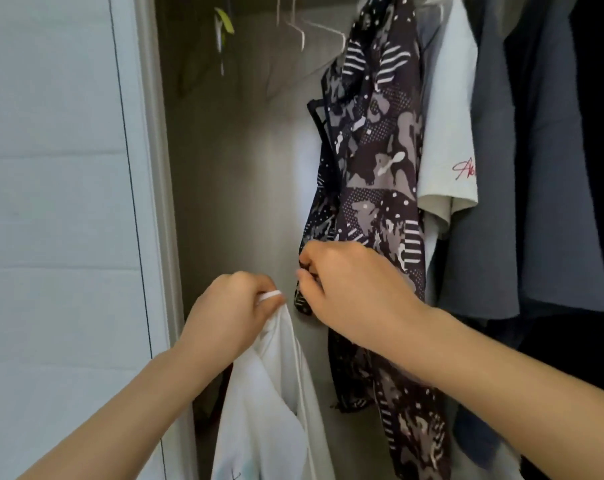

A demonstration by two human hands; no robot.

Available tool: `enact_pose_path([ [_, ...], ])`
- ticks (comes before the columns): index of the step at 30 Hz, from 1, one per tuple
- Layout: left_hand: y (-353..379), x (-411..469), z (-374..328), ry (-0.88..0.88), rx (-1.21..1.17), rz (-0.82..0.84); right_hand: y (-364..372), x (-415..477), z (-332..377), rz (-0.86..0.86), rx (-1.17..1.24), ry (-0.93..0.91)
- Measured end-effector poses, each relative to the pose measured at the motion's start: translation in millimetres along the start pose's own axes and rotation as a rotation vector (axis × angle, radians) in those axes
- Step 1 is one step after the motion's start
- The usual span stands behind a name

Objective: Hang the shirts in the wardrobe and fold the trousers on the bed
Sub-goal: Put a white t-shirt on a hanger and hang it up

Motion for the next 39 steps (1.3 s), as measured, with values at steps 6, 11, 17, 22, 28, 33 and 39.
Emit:
enact_pose_path([
  [6,-43,64,-8,0.065,0.231,-0.093,-31,84,-16,-0.169,-0.096,-0.026],
  [11,-84,117,-21,0.098,0.256,-0.171,-64,153,-35,-0.28,-0.207,0.009],
  [17,-114,167,-35,0.057,0.354,-0.175,-95,228,-57,-0.409,-0.346,0.091],
  [22,-117,179,-32,0.021,0.235,-0.221,-113,283,-89,-0.393,-0.417,0.241],
  [28,-114,178,-21,0.044,0.259,-0.236,-114,321,-115,-0.26,-0.588,0.359],
  [33,-114,181,-23,0.022,0.303,-0.243,-135,329,-127,-0.282,-0.663,0.608],
  [39,-113,181,-26,0.018,0.302,-0.236,-148,329,-135,-0.264,-0.575,0.536],
])
Point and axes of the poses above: each hand's wrist, its own x-axis towards the middle knuckle, its own y-axis out of the palm, z = x × y, the point moved 2 cm from there along x, towards the middle knuckle, and after that the axes turned 8 degrees about -x, right-handed, at the moved point
